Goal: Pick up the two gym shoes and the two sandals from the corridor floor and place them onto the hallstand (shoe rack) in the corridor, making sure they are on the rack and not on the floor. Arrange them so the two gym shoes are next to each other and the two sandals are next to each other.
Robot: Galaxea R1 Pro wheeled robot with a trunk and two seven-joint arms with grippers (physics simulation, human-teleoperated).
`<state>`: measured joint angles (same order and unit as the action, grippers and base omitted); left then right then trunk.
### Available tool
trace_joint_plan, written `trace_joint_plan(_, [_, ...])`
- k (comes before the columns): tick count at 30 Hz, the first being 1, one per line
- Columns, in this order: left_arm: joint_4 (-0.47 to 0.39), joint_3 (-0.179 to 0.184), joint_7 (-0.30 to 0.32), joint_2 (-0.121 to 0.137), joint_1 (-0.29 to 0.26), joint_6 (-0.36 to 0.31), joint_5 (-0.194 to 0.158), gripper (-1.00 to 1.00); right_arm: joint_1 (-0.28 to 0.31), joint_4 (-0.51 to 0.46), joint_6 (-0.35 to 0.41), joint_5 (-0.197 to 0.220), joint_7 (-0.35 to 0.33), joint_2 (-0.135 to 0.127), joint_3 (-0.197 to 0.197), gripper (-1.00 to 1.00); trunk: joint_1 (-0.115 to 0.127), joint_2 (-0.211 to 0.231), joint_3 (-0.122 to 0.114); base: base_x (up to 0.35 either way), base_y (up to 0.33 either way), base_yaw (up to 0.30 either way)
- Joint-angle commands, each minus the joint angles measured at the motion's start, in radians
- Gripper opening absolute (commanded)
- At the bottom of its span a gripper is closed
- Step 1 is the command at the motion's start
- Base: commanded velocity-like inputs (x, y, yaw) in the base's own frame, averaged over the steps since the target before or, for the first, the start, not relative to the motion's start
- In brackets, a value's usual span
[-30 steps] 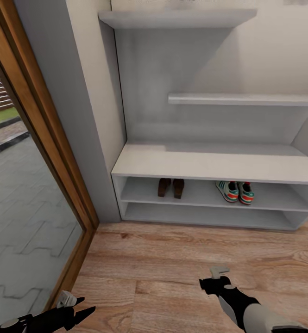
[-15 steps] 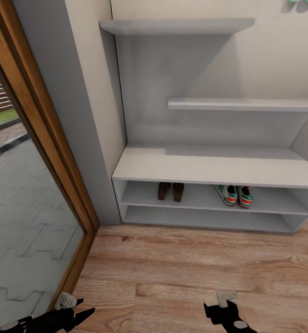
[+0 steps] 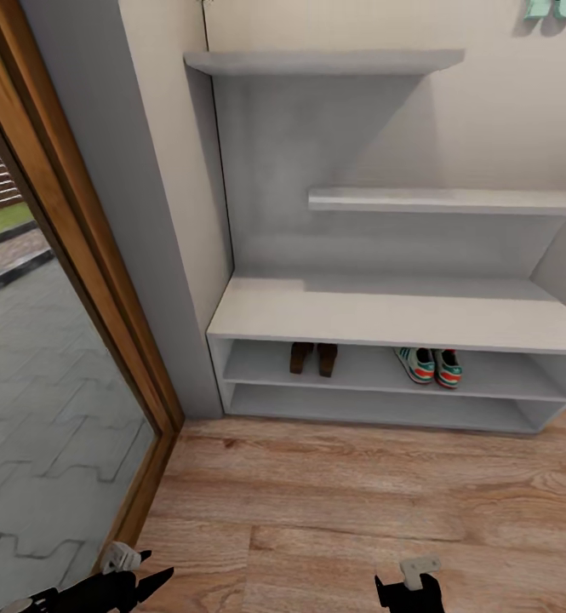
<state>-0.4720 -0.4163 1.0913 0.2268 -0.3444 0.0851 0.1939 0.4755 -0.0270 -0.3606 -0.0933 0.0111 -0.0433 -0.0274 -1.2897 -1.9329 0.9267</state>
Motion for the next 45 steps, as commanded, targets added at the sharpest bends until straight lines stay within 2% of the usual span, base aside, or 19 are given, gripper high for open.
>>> trace_joint_plan(1, [0.001, -0.007, 0.004, -0.001, 0.0, 0.013, 0.006, 1.0, -0.001, 0.001, -0.004, -0.006, 0.001, 0.0, -0.002, 1.0, 0.004, 0.007, -0.003, 0.0, 0.0, 0.0])
trace_joint_plan(12, [0.002, -0.006, 0.004, 0.0, 0.035, 0.034, -0.062, 1.0, -0.017, 0.001, -0.015, -0.006, 0.001, 0.002, -0.002, 1.0, 0.046, 0.084, -0.037, 0.0, 0.0, 0.0])
trace_joint_plan(15, [0.003, -0.006, 0.004, 0.0, 0.041, 0.042, -0.071, 1.0, -0.021, 0.002, -0.03, -0.006, 0.001, 0.002, -0.002, 1.0, 0.058, 0.105, -0.046, 0.0, 0.0, 0.0])
trace_joint_plan(17, [0.004, -0.006, 0.003, 0.0, 0.045, 0.052, -0.078, 1.0, -0.036, 0.002, -0.07, -0.005, 0.001, 0.002, -0.002, 1.0, 0.065, 0.119, -0.053, 0.0, 0.0, 0.0])
trace_joint_plan(22, [0.013, -0.006, 0.003, 0.0, 0.046, 0.055, -0.081, 1.0, -0.049, 0.002, -0.091, -0.004, -0.006, 0.001, -0.002, 1.0, 0.085, 0.154, -0.068, 0.0, 0.0, 0.0])
trace_joint_plan(24, [0.016, -0.006, 0.003, 0.0, 0.047, 0.056, -0.081, 1.0, -0.052, 0.002, -0.095, -0.004, -0.03, -0.002, -0.001, 1.0, 0.092, 0.168, -0.075, 0.0, 0.0, 0.0])
trace_joint_plan(26, [0.019, -0.006, 0.002, 0.0, 0.047, 0.056, -0.082, 1.0, -0.053, 0.002, -0.098, -0.003, -0.118, -0.011, -0.001, 1.0, 0.1, 0.182, -0.081, 0.0, 0.0, 0.0])
trace_joint_plan(31, [0.02, -0.006, 0.002, 0.0, 0.047, 0.056, -0.081, 1.0, -0.055, 0.001, -0.099, -0.001, -0.273, -0.038, 0.0, 1.0, 0.119, 0.217, -0.097, 0.0, 0.0, 0.0])
trace_joint_plan(36, [0.021, -0.006, 0.001, 0.0, 0.047, 0.056, -0.08, 1.0, -0.055, 0.001, -0.1, 0.0, -0.313, -0.042, 0.002, 1.0, 0.123, 0.224, -0.1, 0.0, 0.0, 0.0])
trace_joint_plan(45, [0.021, -0.006, 0.001, -0.001, 0.047, 0.056, -0.08, 1.0, -0.055, 0.002, -0.1, -0.001, -0.317, -0.04, 0.002, 1.0, 0.123, 0.224, -0.1, 0.0, 0.0, 0.0])
